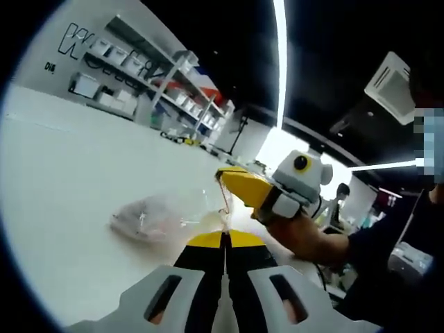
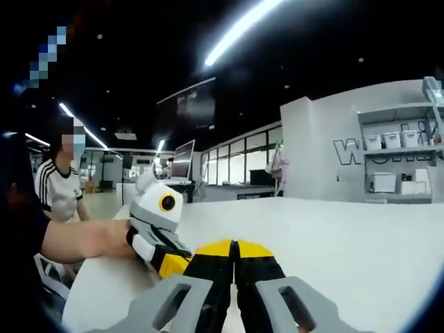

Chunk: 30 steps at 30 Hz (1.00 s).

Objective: Open the resealable bag by pulling the two sides of the seal apart until the entire bag opening is separated and visibly accessible.

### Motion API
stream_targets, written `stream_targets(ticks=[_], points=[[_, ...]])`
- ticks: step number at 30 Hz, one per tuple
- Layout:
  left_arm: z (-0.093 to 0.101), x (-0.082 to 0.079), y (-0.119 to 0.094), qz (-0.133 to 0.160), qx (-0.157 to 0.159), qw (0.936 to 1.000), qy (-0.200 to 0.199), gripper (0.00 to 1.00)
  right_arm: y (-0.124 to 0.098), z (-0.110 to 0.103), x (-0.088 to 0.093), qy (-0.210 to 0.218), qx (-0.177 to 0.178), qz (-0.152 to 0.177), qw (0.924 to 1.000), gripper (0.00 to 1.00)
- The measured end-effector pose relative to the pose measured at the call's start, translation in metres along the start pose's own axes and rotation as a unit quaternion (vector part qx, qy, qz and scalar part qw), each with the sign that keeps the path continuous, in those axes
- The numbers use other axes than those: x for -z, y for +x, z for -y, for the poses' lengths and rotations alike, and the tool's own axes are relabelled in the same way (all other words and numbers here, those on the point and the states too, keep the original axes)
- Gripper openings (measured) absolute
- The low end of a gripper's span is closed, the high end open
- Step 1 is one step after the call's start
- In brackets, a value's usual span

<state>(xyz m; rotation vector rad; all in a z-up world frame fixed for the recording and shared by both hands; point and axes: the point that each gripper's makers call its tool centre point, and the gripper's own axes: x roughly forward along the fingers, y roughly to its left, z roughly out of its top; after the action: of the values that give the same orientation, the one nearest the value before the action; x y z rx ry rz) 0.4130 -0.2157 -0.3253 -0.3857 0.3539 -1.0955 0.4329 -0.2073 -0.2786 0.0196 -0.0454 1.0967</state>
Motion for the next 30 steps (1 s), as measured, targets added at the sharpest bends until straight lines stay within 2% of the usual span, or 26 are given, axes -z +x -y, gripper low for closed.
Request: stream_targets(ticks=[4,13,24,27,30], points=[[-0.001,-0.004,-0.001,0.012,-0.004,0.9999,-0.003,0.0,-0.002,0.006,0.0,0.014,0.006,0.007,0.9999,0.0],[-0.005,-0.008,-0.002,0.021,-0.011,0.9997,-0.005,0.0,0.001,-0.001,0.001,-0.032,-0.003,0.006,0.9995,0.0],[-0.007,-0.011,-0.004,0.028,-0.014,0.9995,-0.006,0.0,0.003,-0.006,0.009,-0.04,-0.015,-0.01,0.999,0.0],[-0.009,-0.012,-0.004,0.029,-0.014,0.9995,-0.007,0.0,0.004,-0.009,0.01,-0.04,-0.02,-0.009,0.999,0.06],[-0.009,-0.012,-0.004,0.029,-0.014,0.9994,-0.007,0.0,0.005,-0.01,0.012,-0.041,-0.022,-0.014,0.9988,0.06]])
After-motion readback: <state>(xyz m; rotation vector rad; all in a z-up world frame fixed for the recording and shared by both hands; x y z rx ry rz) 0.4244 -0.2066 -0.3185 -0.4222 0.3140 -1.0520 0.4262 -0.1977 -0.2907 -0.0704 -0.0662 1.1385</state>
